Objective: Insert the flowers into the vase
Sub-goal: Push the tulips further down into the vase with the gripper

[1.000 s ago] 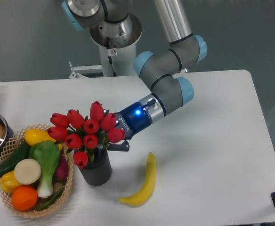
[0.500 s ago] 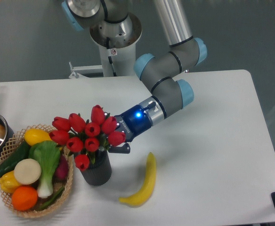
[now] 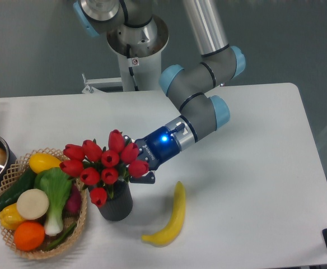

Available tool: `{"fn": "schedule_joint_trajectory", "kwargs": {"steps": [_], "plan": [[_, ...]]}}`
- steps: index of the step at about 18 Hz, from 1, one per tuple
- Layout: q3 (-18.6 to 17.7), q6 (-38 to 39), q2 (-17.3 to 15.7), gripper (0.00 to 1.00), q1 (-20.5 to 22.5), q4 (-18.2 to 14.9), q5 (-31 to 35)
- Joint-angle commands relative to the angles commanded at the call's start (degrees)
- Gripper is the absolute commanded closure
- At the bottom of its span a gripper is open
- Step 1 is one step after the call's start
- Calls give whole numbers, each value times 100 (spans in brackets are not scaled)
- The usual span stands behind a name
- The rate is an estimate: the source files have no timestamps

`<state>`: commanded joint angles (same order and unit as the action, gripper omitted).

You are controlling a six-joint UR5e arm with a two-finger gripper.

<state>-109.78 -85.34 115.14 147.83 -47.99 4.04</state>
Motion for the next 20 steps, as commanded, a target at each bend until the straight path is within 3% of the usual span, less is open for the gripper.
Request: {"fn": "schedule_joint_trajectory", "kwargs": {"steps": [12, 16, 20], "plan": [[0, -132, 62, 77, 9, 0, 18], [26, -132, 62, 66, 9, 9, 18], [35, -141, 62, 61, 9, 9, 18]]}}
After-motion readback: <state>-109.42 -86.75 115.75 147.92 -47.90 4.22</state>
